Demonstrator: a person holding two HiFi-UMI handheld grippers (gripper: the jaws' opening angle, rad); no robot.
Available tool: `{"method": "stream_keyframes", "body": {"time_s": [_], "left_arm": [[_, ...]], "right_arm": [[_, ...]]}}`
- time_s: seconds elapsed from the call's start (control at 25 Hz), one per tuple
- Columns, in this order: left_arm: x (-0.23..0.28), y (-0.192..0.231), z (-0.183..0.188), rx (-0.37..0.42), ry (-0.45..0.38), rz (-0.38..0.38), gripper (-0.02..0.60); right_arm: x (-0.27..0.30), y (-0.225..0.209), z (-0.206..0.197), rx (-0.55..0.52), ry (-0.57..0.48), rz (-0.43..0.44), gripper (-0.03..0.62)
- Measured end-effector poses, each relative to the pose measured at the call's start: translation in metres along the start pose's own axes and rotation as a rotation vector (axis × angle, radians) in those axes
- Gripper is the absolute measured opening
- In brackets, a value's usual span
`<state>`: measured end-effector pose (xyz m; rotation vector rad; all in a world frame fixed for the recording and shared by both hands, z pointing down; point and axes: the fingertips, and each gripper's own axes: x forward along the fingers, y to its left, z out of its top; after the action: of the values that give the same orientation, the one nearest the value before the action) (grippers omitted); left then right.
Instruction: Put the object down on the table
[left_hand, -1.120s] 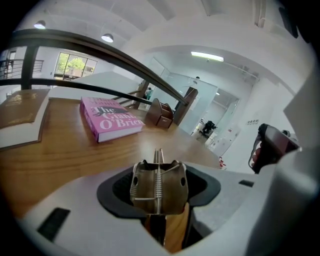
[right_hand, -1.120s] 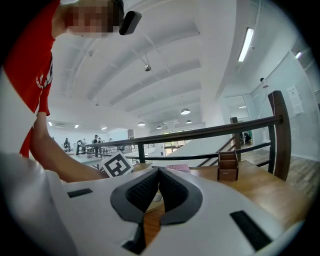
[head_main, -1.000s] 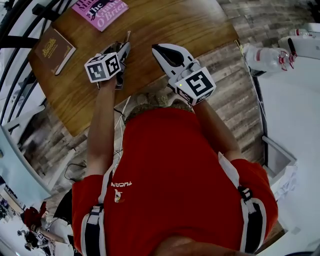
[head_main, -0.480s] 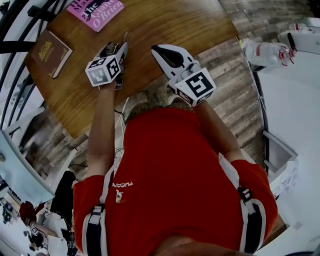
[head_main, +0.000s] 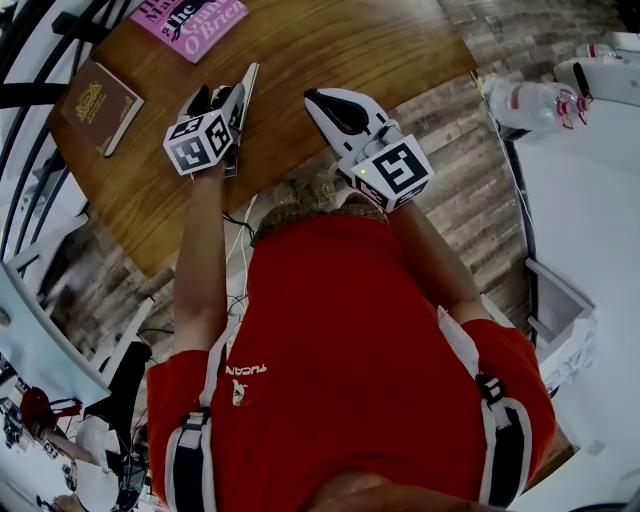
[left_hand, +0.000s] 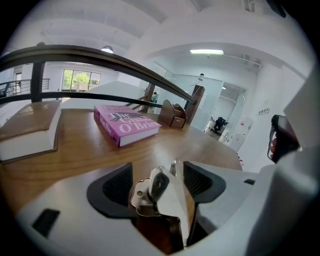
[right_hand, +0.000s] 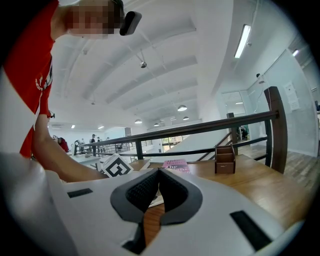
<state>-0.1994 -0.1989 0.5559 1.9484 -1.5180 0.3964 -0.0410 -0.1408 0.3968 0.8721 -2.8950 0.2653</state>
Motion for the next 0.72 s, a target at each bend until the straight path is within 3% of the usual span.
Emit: {"method": "stream_keyframes", "body": {"time_s": [0.2,0.36,0.52,0.72], "left_arm": [[-0.011,0.004,0.006,0.001,-0.029,0.005,0.31],[-0.03,-0.005,0.021,0.007,-0.098,-0.014,0.31],[-0.059,-0.024,0.043,0.022,-0.186,-0.052,0.307],[-0.108,-0.058,0.077,0.054,-0.339,-0.123,0.232]], "right_arm": [[0.002,0.002,0.002,0.0,-0.007,0.003,0.025],[0.004,0.004,0.006,0.007,-0.021,0.01,0.025],[0.008,0.008,0.012,0.017,-0.041,0.027,0.025],[0.01,0.017,0.024,0.027,-0.072,0.054,0.025]]}}
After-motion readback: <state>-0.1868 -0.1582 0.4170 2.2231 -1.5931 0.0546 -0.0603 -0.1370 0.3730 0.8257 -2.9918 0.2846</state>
